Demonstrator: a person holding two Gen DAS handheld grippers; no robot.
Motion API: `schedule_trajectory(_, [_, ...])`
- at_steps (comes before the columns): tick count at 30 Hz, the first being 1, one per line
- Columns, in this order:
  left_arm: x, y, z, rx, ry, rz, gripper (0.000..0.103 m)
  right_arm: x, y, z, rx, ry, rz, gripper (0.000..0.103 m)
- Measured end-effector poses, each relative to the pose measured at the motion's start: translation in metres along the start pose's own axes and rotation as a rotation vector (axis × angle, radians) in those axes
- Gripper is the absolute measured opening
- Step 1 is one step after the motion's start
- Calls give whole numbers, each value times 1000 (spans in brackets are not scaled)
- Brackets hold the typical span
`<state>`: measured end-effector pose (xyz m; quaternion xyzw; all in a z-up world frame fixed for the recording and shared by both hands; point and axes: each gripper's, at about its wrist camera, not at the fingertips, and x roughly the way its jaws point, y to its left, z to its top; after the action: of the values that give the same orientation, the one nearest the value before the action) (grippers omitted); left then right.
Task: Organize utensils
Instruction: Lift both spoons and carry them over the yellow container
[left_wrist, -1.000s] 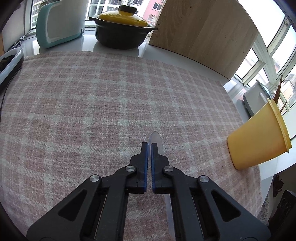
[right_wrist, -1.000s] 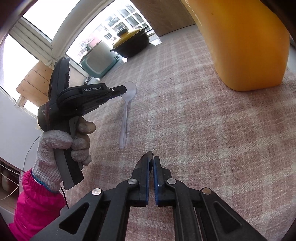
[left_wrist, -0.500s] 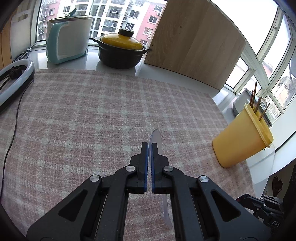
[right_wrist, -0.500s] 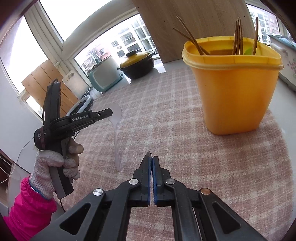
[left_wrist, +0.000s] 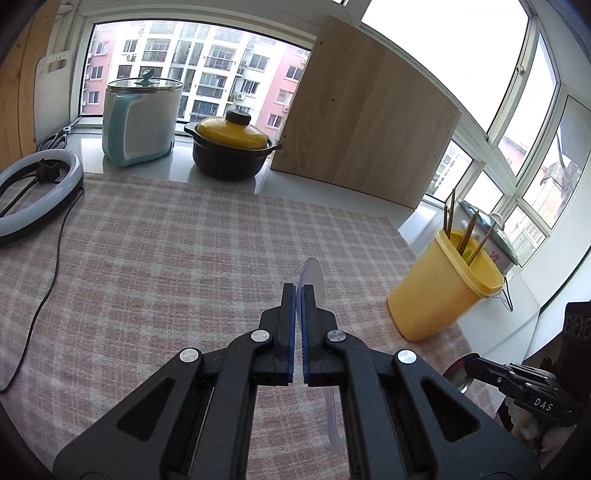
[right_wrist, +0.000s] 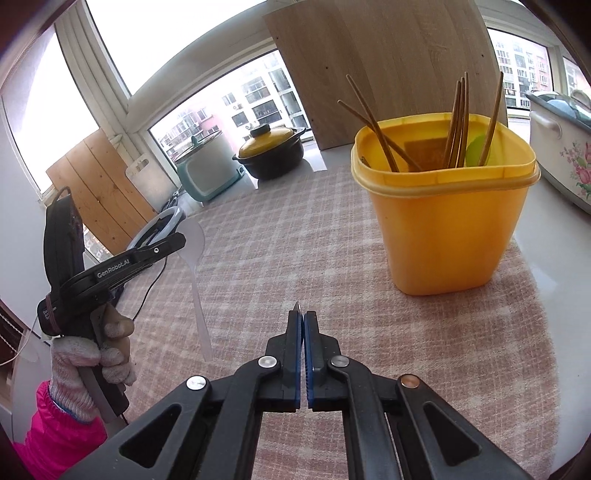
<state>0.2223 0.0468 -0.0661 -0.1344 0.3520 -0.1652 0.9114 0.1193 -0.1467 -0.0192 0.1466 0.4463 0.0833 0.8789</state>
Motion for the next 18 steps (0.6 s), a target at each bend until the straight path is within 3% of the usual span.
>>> schedule_trajectory(9, [-32, -31, 6, 54, -98, -26, 0, -30, 1, 16, -58, -75, -54, 0])
schedule_trajectory(18, [-45, -68, 16, 114, -139, -84, 0, -57, -7, 23, -68, -140, -81, 0])
